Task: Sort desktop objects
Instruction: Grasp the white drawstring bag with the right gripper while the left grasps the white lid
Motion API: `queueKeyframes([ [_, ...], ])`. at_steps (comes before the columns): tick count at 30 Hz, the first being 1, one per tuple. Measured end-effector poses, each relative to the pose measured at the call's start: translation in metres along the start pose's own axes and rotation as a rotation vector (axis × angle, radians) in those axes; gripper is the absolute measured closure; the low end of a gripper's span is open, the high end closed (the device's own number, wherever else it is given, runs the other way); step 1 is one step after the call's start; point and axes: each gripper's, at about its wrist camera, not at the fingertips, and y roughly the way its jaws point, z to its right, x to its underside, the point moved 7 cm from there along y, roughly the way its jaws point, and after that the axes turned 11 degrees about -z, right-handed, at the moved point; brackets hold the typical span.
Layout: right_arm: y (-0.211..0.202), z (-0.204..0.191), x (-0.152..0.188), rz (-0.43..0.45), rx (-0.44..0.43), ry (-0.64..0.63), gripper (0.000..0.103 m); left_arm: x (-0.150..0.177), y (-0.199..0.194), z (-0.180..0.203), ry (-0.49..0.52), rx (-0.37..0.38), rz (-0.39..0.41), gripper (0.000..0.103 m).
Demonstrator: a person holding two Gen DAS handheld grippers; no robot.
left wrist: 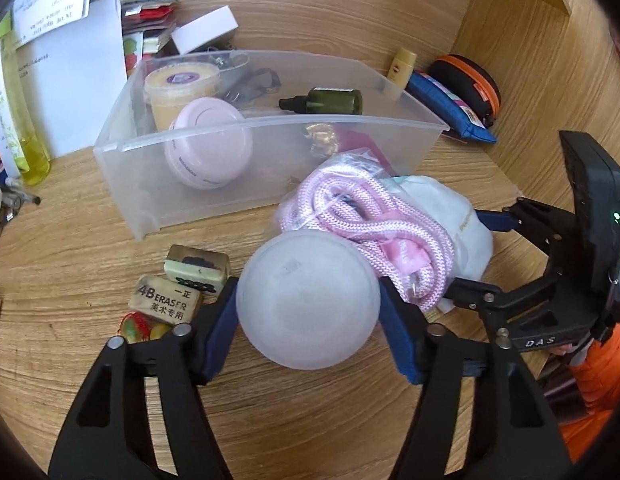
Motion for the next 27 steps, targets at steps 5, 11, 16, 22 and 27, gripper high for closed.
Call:
queueKeyframes([
  [5, -0.014, 0.003, 0.003, 0.037, 0.005, 0.024, 0.04, 0.001, -0.001, -0.003, -0.021, -0.002, 0.007, 0.038],
  [11, -0.025, 0.022, -0.001, 0.062, -0.001, 0.061, 0.047, 0.0, -0.012, -0.006, -0.05, 0.006, 0.041, 0.038],
  [16, -0.038, 0.019, -0.004, 0.097, -0.005, 0.075, 0.048, -0.007, -0.029, -0.007, -0.058, -0.001, 0.091, 0.038],
  [22, -0.065, 0.021, -0.017, 0.183, -0.008, 0.093, 0.049, -0.016, -0.048, -0.013, -0.074, -0.011, 0.153, 0.038],
  [27, -0.081, 0.021, -0.03, 0.234, -0.014, 0.099, 0.049, -0.026, -0.06, -0.019, -0.091, -0.008, 0.194, 0.038],
])
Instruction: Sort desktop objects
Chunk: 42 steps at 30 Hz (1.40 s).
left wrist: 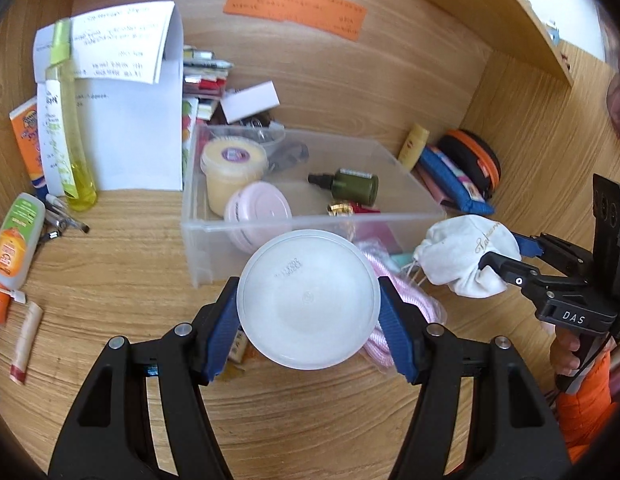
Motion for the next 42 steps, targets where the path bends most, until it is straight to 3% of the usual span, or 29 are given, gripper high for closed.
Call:
queueKeyframes([
  [8, -0.008, -0.004, -0.015, 0.049, -0.026, 0.013, 0.051, -0.018, -0.013, -0.008, -0.019, -0.002, 0.06, 0.038],
  [14, -0.009, -0.009, -0.034, 0.081, -0.053, 0.002, 0.06, -0.035, -0.015, -0.017, -0.03, -0.019, 0.088, 0.038],
  [19, 0.007, -0.018, -0.042, 0.065, -0.051, -0.017, 0.061, -0.042, -0.011, -0.019, -0.038, -0.017, 0.093, 0.038],
  [21, 0.006, -0.022, -0.044, 0.075, -0.059, -0.026, 0.073, -0.045, -0.009, -0.019, -0.039, -0.012, 0.095, 0.038],
  [22, 0.005, -0.024, -0.046, 0.084, -0.074, -0.026, 0.091, -0.048, -0.007, -0.018, -0.041, -0.007, 0.094, 0.038],
  [24, 0.006, -0.03, -0.05, 0.073, -0.133, -0.021, 0.093, -0.053, -0.002, -0.018, -0.04, 0.001, 0.089, 0.038],
  [27, 0.017, -0.034, -0.055, 0.071, -0.087, -0.037, 0.094, -0.06, 0.008, -0.017, -0.035, -0.012, 0.078, 0.038],
  [33, 0.028, -0.037, -0.052, 0.053, -0.082, -0.056, 0.094, -0.065, 0.035, -0.014, -0.027, 0.003, 0.017, 0.038],
  [37, 0.027, -0.031, -0.042, 0.014, -0.076, -0.056, 0.084, -0.067, 0.04, -0.011, -0.019, 0.002, 0.017, 0.038],
  [39, 0.03, -0.027, -0.028, -0.026, -0.042, -0.063, 0.069, -0.066, 0.041, -0.009, -0.014, 0.015, 0.023, 0.038],
  [40, 0.033, -0.024, -0.021, -0.048, -0.021, -0.062, 0.053, -0.066, 0.041, -0.008, -0.012, 0.016, 0.023, 0.038],
  [41, 0.039, -0.02, -0.012, -0.081, -0.005, -0.059, 0.045, -0.065, 0.042, -0.007, -0.008, 0.017, 0.022, 0.038],
  [42, 0.046, -0.017, -0.002, -0.111, -0.002, -0.052, 0.045, -0.065, 0.043, -0.006, -0.005, 0.017, 0.022, 0.038],
])
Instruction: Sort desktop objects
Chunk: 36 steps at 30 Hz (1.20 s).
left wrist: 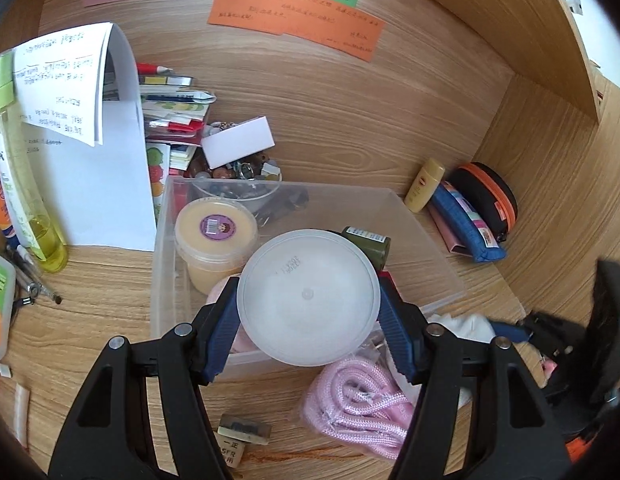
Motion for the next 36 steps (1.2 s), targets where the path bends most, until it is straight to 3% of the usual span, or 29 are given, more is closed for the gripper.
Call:
queueKeyframes([
  [3, 0.015, 0.008, 0.015, -0.054, -0.053, 0.044, 0.037, -0.002, 0.004, 0.001, 0.0, -0.002, -0.008, 0.038],
  [5, 0.02, 0.016, 0.016, -0.068, -0.088, 0.099, 0.024, -0.003, 0.008, 0.002, -0.003, 0.002, -0.018, 0.038],
  [10, 0.039, 0.016, 0.013, -0.136, -0.292, 0.188, 0.021, -0.001, 0.017, 0.004, 0.005, -0.004, -0.037, 0.038],
  [14, 0.046, 0.01, 0.006, -0.167, -0.38, 0.216, 0.016, -0.002, 0.023, 0.003, 0.006, -0.004, -0.054, 0.038],
  [18, 0.047, -0.003, 0.001, -0.178, -0.409, 0.194, 0.008, -0.002, 0.032, 0.003, 0.013, -0.007, -0.074, 0.041],
  [20, 0.045, -0.01, -0.001, -0.169, -0.402, 0.169, 0.006, -0.001, 0.034, 0.004, 0.021, -0.007, -0.084, 0.05],
  [25, 0.05, -0.021, -0.004, -0.195, -0.348, 0.139, 0.0, -0.001, 0.029, 0.006, 0.035, -0.017, -0.066, 0.05],
  [31, 0.059, -0.028, 0.0, -0.196, -0.229, 0.061, 0.002, 0.001, 0.018, 0.006, 0.037, -0.024, -0.034, 0.05],
  [33, 0.057, -0.028, 0.003, -0.171, -0.182, 0.037, 0.012, 0.002, 0.016, 0.007, 0.043, -0.026, -0.029, 0.05],
  [36, 0.048, -0.025, 0.008, -0.144, -0.203, 0.033, 0.04, 0.005, 0.01, 0.005, 0.049, -0.033, -0.023, 0.05],
])
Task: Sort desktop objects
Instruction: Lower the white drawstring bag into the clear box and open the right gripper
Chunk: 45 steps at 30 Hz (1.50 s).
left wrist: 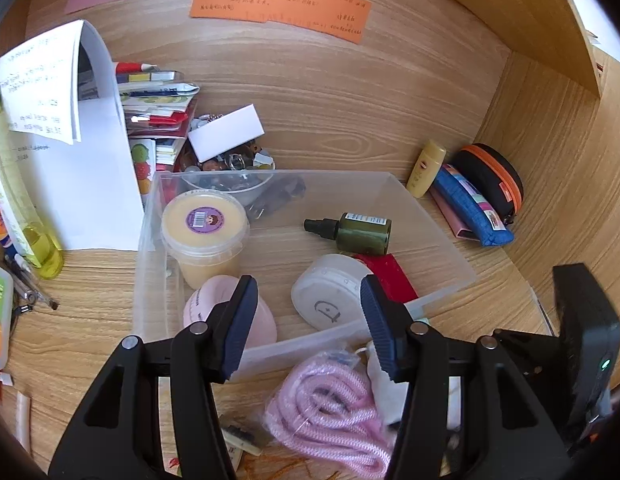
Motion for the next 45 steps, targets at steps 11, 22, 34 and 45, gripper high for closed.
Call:
queueKeyframes([
  [11, -0.052, -0.015, 0.004, 0.149, 0.11, -0.062, 0.067, 0.027, -0.022, -0.01, 0.037, -0.06, 0.001, 0.045],
  [22, -0.118, -0.015, -0.026, 0.337, 0.17, -0.06, 0.068, 0.054, -0.044, -0.036, 0.001, -0.126, 0.017, 0.04],
  [34, -0.057, 0.026, -0.087, 0.221, 0.253, -0.061, 0.066, 0.081, -0.051, -0.062, -0.067, -0.128, -0.021, 0.036],
  [45, -0.038, 0.033, -0.081, 0.164, 0.405, -0.075, 0.02, 0.102, -0.04, -0.071, -0.073, -0.169, -0.079, 0.03],
])
